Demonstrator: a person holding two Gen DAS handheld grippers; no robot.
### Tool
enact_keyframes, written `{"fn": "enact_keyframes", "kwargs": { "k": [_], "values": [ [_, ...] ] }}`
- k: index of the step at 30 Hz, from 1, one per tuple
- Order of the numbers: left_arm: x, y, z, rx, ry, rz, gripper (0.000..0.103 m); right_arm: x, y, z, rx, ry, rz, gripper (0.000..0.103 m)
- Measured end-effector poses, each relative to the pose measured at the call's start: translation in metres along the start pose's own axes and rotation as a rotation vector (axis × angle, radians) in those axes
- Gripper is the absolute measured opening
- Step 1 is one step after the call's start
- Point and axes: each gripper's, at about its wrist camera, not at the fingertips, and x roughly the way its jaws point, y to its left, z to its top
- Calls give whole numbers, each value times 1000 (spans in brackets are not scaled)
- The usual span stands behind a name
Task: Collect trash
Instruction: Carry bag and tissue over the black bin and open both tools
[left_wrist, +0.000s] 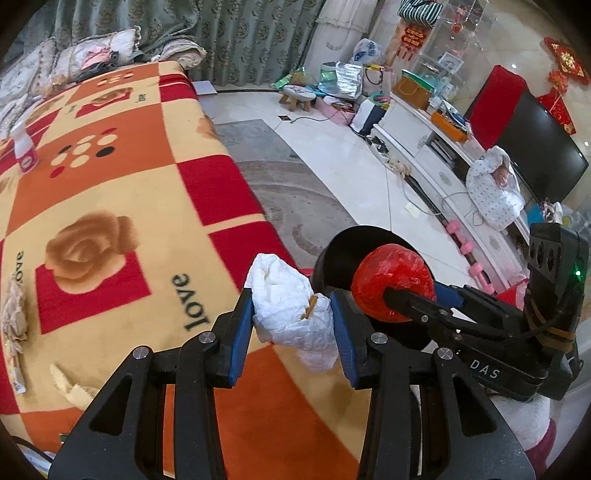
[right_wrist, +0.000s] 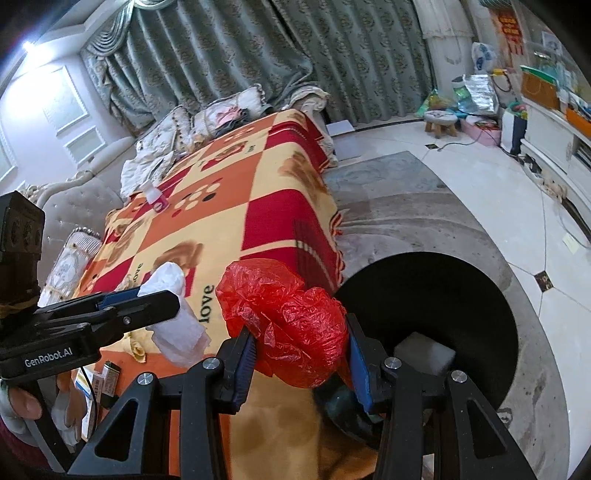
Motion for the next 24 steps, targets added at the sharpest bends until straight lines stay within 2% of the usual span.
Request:
{"fn": "enact_keyframes", "kwargs": {
  "k": [9,16,20,21,22,24],
  "values": [
    [24,-17,5,-1,28,-54,39,-8,-28,-2,50,-10,-43,43],
    [41,-35,8,5,42,-125,41,-12,-56,-2,113,-5,-83,44],
    [44,-42,8,12,43,-199,52,-14,-68,1,145,-16,-131,57],
    [43,-43,8,15,40,-193,53,-15,-71,2,154,-18,-141,68],
    [42,-43,8,19,37,-182,53,-15,-73,3,163,-19,-148,73],
    [41,-41,8,19,37,-165,53,-17,-74,4,169,-24,-143,73]
  ]
}}
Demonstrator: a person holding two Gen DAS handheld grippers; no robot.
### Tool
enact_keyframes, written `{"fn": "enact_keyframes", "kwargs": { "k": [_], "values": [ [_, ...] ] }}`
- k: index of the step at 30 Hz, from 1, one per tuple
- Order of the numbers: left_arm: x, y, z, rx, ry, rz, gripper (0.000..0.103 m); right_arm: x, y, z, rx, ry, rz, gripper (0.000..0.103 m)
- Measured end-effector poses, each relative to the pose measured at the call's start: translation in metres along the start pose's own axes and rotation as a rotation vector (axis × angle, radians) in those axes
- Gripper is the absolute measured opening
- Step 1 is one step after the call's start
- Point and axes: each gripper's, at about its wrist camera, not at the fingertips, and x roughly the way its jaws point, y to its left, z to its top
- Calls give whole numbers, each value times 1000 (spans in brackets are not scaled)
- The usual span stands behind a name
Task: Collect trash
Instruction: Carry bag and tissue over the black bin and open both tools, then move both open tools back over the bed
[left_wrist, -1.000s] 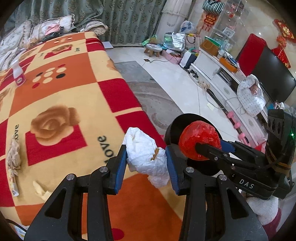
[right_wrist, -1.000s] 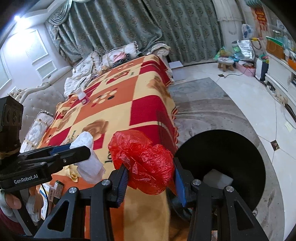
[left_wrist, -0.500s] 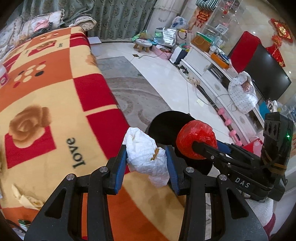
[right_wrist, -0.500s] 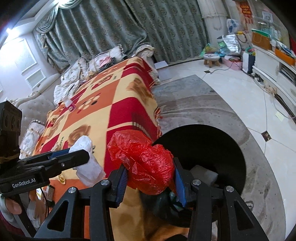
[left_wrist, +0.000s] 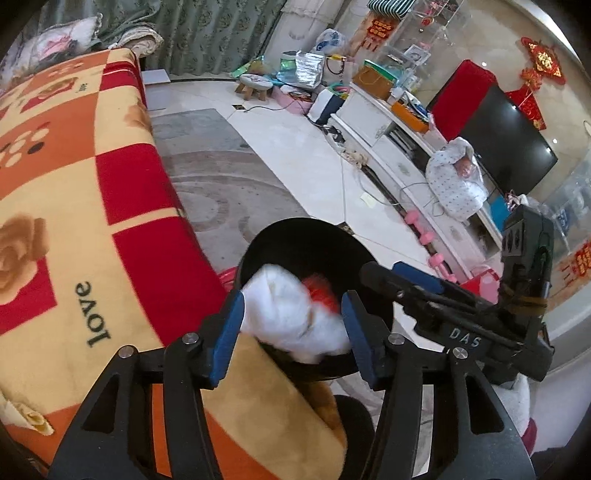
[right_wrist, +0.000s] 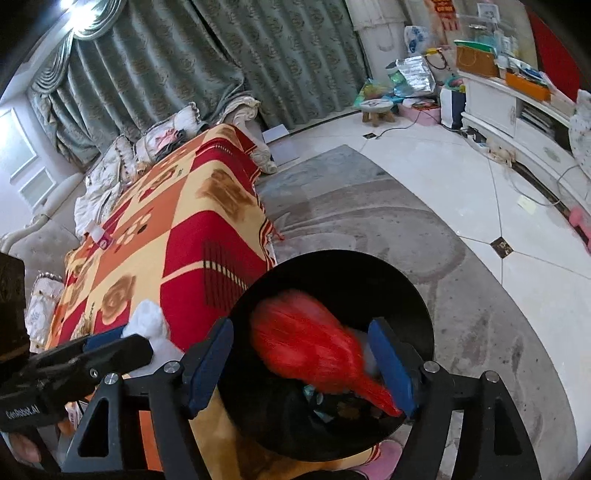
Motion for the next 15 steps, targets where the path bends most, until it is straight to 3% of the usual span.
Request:
{"fn": "enact_keyframes", "kwargs": {
  "k": [9,15],
  "values": [
    [-14,17,-7,-35,-4,41,54,2,19,-2,-36,15,-4,74],
    [-40,31,-21,-50,-63,178,54,2,39,-5,-72,20,22,75]
  ]
}}
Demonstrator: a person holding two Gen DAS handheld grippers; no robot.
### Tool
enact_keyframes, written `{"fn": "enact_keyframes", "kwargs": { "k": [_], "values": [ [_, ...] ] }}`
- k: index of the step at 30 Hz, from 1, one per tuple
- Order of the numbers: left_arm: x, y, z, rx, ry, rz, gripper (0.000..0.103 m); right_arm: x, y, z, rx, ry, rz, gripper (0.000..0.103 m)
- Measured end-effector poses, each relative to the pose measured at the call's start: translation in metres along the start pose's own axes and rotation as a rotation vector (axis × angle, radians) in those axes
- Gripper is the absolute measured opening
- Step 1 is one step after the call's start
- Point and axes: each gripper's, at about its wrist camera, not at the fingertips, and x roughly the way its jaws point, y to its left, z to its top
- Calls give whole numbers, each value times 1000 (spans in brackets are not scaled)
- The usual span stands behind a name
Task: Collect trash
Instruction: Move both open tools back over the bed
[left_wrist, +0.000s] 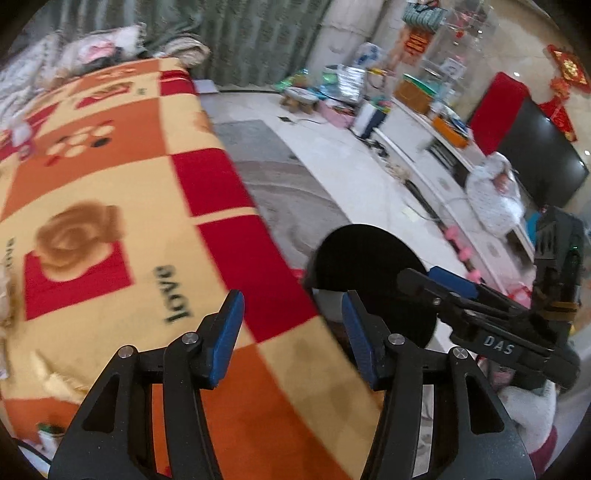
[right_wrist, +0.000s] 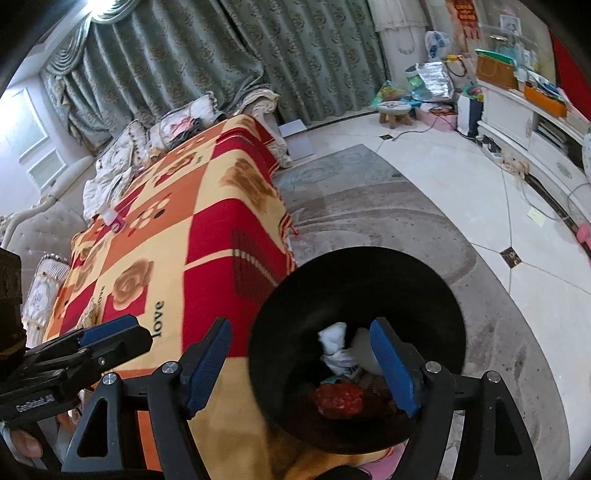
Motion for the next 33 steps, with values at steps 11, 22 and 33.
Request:
{"fn": "enact_keyframes", "kwargs": {
  "k": [11,22,33],
  "values": [
    [-58,53,-28,-38,-25,102,54,20,67,-9,-101,39,94,75],
    [-114,148,-63,-131,-22,219,54,57,158,-30,-230,159,217,75],
    [-166,227,-127,-259,25,298,54,75,240,-64,-429,261,328,75]
  ]
}}
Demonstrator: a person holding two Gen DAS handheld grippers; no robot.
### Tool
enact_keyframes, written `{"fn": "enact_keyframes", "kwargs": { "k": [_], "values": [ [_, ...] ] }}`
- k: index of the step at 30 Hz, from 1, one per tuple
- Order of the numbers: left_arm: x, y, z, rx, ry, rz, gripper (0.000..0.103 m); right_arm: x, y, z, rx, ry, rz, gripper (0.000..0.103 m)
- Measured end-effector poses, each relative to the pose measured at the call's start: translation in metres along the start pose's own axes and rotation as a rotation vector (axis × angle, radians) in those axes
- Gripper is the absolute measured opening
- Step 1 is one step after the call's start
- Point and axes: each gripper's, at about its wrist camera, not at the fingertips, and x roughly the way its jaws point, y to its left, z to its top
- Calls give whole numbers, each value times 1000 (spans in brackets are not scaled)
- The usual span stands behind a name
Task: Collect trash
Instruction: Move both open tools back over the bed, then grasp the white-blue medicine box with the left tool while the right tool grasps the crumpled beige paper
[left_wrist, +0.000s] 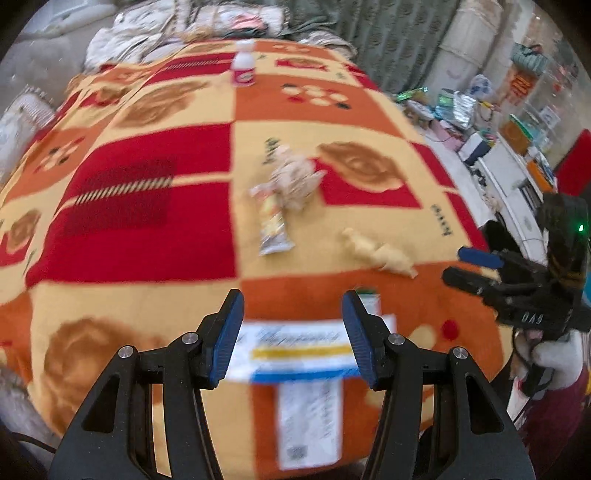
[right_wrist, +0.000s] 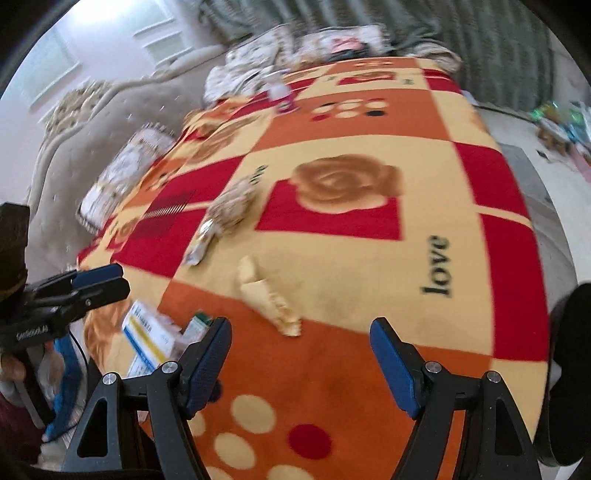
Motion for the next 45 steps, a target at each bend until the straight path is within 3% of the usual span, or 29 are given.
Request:
{"fn": "enact_keyframes", "kwargs": {
  "k": [9,16,22,28,31,36,41,45],
  "values": [
    [9,27,-46,-16,110,47,53,22,21,0,-48,61,8,75],
    [40,11,-16,-35,80,-17,53,27,23,1,-53,74,-16,75],
    [72,-27,23,19,65,-72,53,13,0,0,2,59,-68,75],
    [64,-34,30,0,48,-109,53,9,-18,-3,40,61,-88,75],
    [52,-34,29,59,12,-80,54,11,-22,-4,51,64,-79,75],
    [58,-40,31,204,18,-102,54,19,-17,-4,39,78,-62,75],
    [72,-57,35,402,15,-83,55,20,-12,-4,23,86,-60,75],
    [91,-61,45,443,45,-74,55,20,-15,-3,32,91,-75,76]
  ]
}}
